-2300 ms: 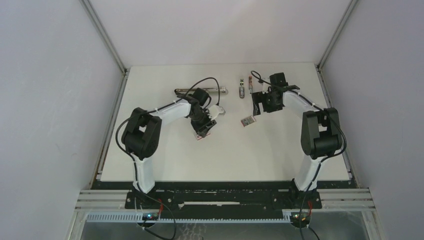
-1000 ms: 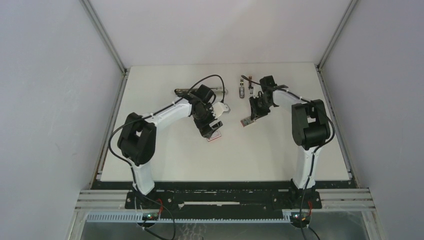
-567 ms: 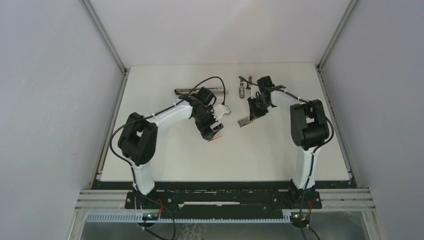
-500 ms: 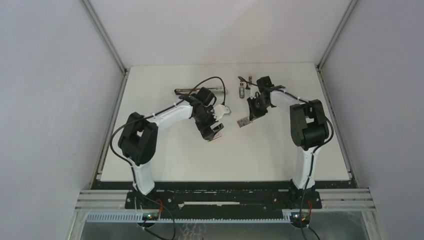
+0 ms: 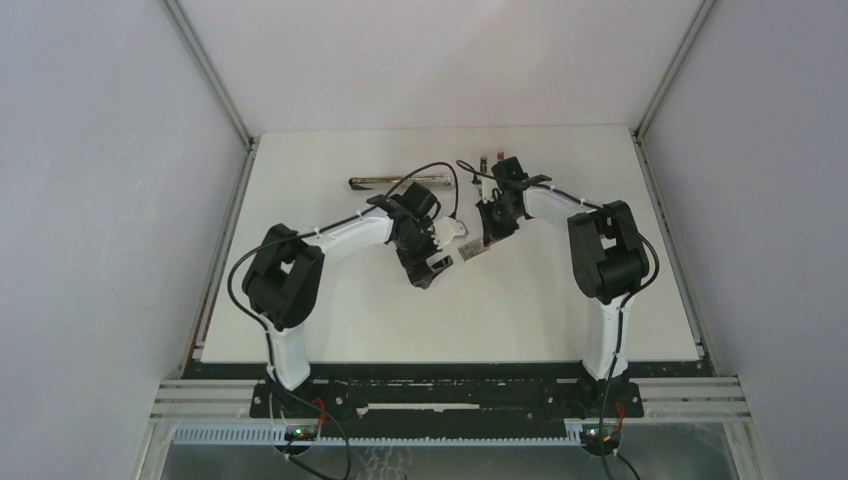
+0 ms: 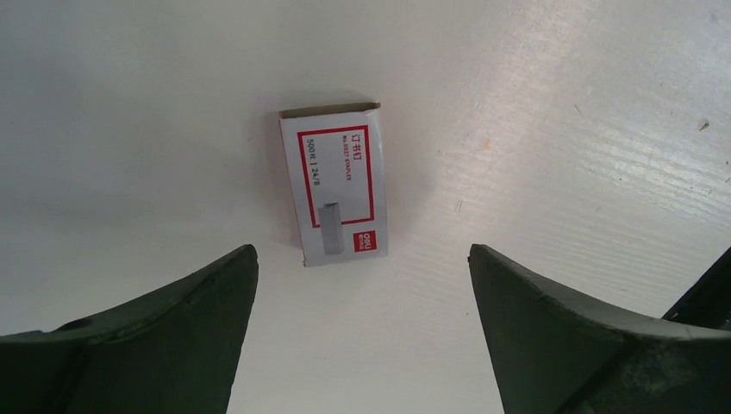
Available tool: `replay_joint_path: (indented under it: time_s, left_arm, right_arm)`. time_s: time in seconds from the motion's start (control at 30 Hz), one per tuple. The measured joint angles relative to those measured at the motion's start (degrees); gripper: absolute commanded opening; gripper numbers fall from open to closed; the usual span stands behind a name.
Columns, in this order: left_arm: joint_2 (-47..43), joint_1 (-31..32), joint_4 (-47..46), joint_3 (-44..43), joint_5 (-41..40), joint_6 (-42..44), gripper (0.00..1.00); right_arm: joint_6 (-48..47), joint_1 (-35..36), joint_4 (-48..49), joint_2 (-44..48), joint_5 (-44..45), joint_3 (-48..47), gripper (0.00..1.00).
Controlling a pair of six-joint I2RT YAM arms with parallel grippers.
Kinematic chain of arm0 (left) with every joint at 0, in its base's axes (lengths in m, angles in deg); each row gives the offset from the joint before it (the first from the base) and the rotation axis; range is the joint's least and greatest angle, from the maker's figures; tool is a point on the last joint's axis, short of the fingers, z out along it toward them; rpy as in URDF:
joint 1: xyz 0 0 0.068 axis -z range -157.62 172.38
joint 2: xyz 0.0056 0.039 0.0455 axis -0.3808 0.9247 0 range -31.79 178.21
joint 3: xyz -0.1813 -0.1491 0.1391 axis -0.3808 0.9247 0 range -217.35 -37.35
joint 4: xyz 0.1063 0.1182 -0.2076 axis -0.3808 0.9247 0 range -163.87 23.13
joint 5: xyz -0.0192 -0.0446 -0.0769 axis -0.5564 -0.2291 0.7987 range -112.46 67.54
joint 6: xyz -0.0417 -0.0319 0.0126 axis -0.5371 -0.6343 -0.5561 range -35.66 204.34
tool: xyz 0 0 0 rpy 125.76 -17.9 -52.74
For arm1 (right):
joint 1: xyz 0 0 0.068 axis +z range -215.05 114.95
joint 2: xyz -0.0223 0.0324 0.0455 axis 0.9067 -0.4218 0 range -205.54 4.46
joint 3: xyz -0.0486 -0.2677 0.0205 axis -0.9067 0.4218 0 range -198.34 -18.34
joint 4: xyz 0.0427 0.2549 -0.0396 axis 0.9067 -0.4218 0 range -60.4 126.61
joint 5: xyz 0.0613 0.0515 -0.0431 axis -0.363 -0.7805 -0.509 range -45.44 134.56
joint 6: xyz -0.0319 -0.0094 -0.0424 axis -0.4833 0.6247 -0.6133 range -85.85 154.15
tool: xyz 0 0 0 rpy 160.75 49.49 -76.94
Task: Unload the staples from the stapler
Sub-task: Close the staple box at the center of the board.
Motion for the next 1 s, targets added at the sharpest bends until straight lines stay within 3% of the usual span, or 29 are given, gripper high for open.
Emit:
replay_joint_path:
  time_s: [0.5, 1.0]
  left_arm:
    - [1.5, 1.2, -4.3, 1.5, -3.0, -3.4, 0.83]
    - [-5.8, 1.2, -21.2, 16.5, -4.9, -11.4, 0.80]
  right_arm:
    - [2.8, 3.4, 0.3, -0.1, -3.4, 0.0, 0.00]
    - [3.7, 3.0, 0.3, -0.1, -5.3, 0.0, 0.00]
